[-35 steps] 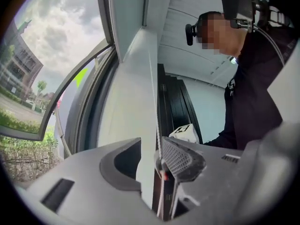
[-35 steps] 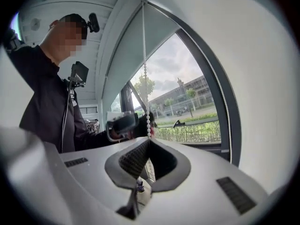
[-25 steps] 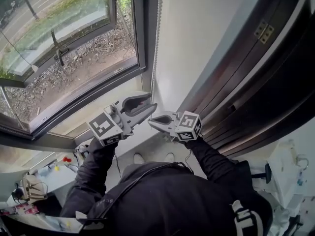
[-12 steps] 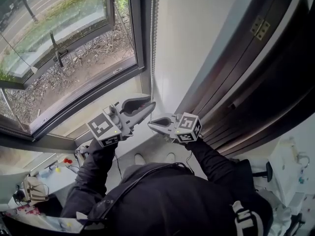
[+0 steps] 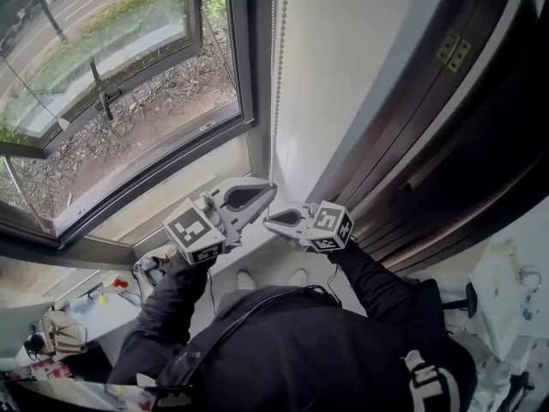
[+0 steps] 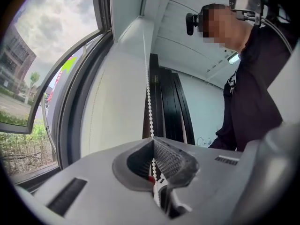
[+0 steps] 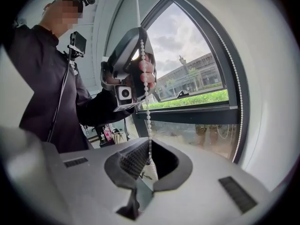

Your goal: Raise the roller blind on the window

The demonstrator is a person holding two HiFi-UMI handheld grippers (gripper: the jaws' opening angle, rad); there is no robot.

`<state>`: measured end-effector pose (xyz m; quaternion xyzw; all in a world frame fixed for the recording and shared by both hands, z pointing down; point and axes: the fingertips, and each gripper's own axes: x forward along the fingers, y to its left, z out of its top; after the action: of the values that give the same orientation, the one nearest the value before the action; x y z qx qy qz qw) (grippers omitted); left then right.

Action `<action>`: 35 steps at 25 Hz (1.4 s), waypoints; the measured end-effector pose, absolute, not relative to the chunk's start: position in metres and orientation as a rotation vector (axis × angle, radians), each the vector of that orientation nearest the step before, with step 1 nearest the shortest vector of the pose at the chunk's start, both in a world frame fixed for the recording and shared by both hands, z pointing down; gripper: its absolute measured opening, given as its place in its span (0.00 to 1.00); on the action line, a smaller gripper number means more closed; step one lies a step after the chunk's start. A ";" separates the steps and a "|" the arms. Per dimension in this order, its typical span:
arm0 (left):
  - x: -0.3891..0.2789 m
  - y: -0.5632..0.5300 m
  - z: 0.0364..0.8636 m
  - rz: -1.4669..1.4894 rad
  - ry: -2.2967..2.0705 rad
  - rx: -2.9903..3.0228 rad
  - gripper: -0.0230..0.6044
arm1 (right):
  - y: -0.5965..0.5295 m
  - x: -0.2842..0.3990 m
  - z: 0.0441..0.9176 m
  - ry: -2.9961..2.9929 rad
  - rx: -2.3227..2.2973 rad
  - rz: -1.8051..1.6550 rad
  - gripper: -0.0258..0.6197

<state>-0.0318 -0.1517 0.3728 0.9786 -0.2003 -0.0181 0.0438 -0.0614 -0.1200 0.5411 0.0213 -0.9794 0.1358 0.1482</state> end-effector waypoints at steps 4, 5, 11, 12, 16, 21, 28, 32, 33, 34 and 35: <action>-0.036 -0.154 0.379 -0.059 -0.640 2.979 0.05 | -0.124 -0.052 0.513 -2.900 0.010 0.478 0.38; -0.037 -0.155 0.384 -0.050 -0.644 2.978 0.05 | -0.128 -0.048 0.497 -2.944 0.008 0.498 0.38; -0.036 -0.155 0.437 -0.006 -0.641 2.957 0.05 | -0.155 -0.029 0.393 -3.167 0.081 0.372 0.38; -0.034 -0.153 0.449 0.011 -0.636 2.943 0.05 | -0.157 -0.027 0.378 -3.191 0.095 0.336 0.38; -0.025 -0.143 0.499 0.098 -0.605 2.877 0.05 | -0.160 -0.028 0.335 -3.256 0.095 0.249 0.38; -0.019 -0.128 0.557 0.234 -0.568 2.815 0.05 | -0.161 -0.038 0.319 -3.278 0.088 0.245 0.29; -0.039 -0.120 0.603 0.342 -0.617 2.742 0.05 | -0.161 -0.049 0.326 -3.234 0.155 0.149 0.09; -0.037 -0.118 0.603 0.353 -0.613 2.748 0.05 | -0.163 -0.053 0.333 -3.214 0.150 0.166 0.20; -0.036 -0.118 0.603 0.348 -0.616 2.746 0.05 | -0.162 -0.054 0.334 -3.211 0.136 0.171 0.15; -0.036 -0.117 0.603 0.345 -0.619 2.744 0.05 | -0.161 -0.054 0.334 -3.210 0.115 0.182 0.06; -0.035 -0.117 0.603 0.342 -0.620 2.741 0.05 | -0.159 -0.055 0.334 -3.209 0.093 0.198 0.06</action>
<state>-0.0353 -0.1169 0.6031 0.9566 -0.2164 0.1192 0.1546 -0.0548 -0.1593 0.3337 0.0289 -0.9970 0.0614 -0.0375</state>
